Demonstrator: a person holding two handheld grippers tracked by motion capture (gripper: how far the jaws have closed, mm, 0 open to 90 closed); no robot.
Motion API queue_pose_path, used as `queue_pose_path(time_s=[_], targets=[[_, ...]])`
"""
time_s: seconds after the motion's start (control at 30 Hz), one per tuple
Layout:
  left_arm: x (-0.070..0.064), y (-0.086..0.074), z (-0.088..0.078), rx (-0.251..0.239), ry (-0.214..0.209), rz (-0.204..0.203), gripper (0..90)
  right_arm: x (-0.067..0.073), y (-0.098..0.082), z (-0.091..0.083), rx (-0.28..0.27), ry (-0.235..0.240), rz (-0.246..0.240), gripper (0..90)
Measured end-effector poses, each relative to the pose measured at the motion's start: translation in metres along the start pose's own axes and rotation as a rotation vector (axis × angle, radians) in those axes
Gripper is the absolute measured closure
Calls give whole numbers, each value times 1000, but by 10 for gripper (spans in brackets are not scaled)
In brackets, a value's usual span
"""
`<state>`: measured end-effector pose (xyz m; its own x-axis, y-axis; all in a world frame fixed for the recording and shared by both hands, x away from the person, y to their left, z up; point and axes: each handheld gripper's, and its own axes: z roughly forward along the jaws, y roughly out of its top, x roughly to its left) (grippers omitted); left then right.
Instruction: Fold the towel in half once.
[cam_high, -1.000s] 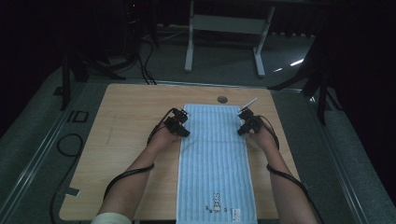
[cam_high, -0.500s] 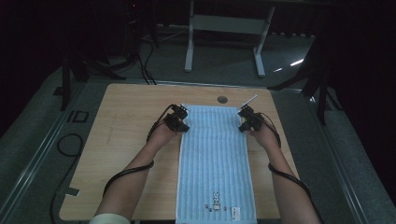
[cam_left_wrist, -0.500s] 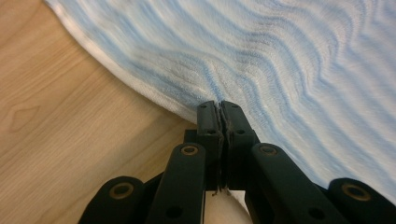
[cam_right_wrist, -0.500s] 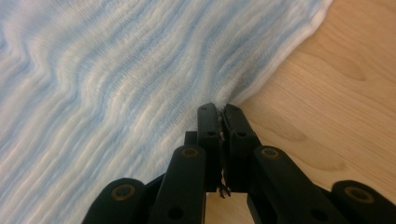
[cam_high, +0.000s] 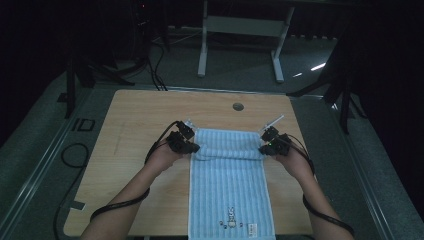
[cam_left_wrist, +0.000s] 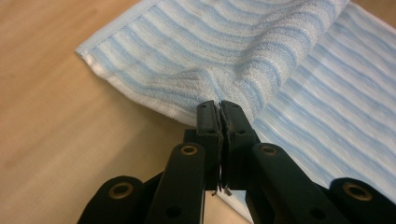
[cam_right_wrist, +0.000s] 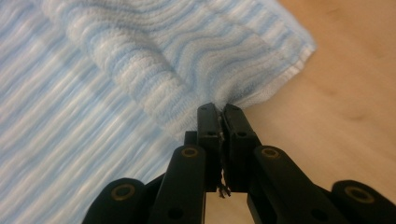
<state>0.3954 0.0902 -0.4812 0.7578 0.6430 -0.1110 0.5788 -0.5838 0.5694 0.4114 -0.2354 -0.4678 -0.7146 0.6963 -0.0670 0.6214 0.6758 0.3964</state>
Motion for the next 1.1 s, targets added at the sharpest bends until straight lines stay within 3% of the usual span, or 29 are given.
queue_pose_path(time_s=[0.1, 0.17, 0.2, 0.33, 0.47, 0.53, 0.8, 0.87, 1.1], targets=[[-10, -13, 3, 61, -38, 9, 842, 12, -10, 1, 27, 18, -31, 865], [-18, -17, 1, 96, -31, 46, 725, 18, -14, 3, 70, 38, -61, 833], [-20, -17, -2, 102, -30, 65, 706, 21, -15, 1, 78, 23, -77, 818], [-24, -13, -9, 65, -36, 69, 679, 25, -13, -9, 60, 27, -80, 779], [-26, -11, 2, 60, -56, 60, 680, 27, -10, -10, 61, 28, -80, 770], [-25, -12, 10, 84, -72, 56, 680, 28, -10, -1, 87, 43, -87, 823], [-19, -23, 40, 165, -69, 44, 685, 21, -15, 29, 149, 75, -60, 833], [-17, -23, 41, 156, -75, 29, 686, 21, -15, 41, 175, 81, -56, 833], [-1, -22, 39, 166, -61, 13, 686, 22, -5, 48, 162, 97, -50, 832]])
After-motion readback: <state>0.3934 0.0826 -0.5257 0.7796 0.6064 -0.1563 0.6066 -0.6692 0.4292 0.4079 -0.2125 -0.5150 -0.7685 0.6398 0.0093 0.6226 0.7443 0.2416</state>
